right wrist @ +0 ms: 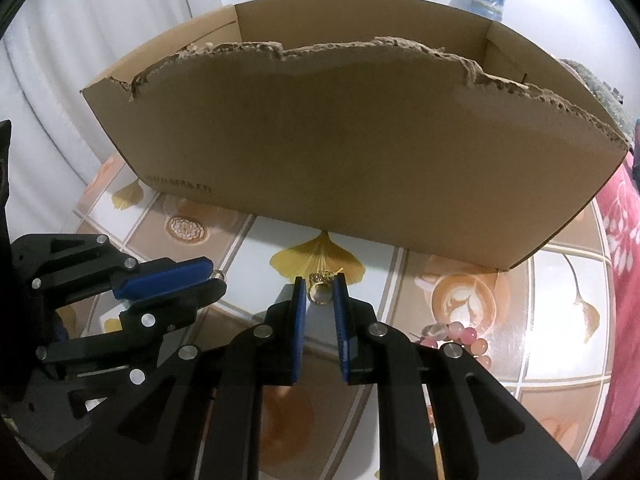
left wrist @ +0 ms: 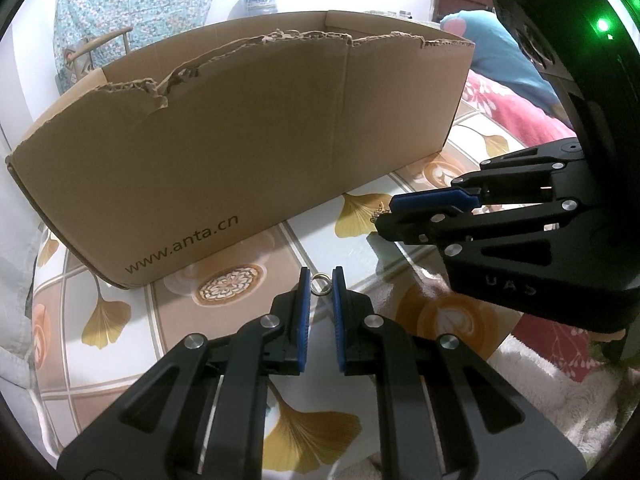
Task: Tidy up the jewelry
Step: 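Close the right gripper on the gold hook earring while the left gripper holds the ring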
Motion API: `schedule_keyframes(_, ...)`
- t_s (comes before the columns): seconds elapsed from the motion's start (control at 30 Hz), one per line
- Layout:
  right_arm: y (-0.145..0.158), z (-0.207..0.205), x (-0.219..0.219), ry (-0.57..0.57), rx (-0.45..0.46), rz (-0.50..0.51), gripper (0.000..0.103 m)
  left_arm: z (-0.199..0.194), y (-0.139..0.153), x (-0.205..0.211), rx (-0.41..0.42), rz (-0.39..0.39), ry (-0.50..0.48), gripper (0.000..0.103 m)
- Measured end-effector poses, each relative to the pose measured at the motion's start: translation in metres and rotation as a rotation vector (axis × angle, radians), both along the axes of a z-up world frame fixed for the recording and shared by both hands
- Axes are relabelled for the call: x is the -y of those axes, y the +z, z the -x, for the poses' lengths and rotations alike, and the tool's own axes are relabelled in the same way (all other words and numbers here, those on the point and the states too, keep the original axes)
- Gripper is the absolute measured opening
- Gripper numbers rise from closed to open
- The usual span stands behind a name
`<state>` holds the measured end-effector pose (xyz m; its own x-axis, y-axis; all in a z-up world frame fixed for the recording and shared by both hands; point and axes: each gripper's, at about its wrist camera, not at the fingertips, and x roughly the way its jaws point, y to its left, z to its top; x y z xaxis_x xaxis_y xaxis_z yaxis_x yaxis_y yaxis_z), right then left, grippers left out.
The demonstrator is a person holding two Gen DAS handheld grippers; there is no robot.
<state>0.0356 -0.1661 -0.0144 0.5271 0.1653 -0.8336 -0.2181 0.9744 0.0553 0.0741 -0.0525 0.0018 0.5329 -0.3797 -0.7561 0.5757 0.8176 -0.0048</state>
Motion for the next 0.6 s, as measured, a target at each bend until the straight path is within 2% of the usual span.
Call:
schedule_keyframes(0.3, -0.001, 0.000, 0.007, -0.012, -0.006, -0.026, 0.011, 0.000, 0.000, -0.001, 0.000, 0.000, 0.000, 0.010)
schedule_keyframes(0.33, 0.000, 0.001, 0.008, -0.012, -0.006, -0.032, 0.010, 0.000, 0.000, 0.000, 0.000, 0.000, 0.000, 0.010)
schedule_keyframes(0.37, 0.000, 0.001, 0.008, -0.011, -0.008, -0.036, 0.005, 0.000, 0.000, 0.000, 0.001, -0.001, -0.001, 0.010)
schedule_keyframes(0.6, 0.003, 0.002, 0.013, -0.010, -0.011, -0.061, 0.005, 0.000, 0.001, -0.001, 0.007, -0.002, -0.003, 0.010)
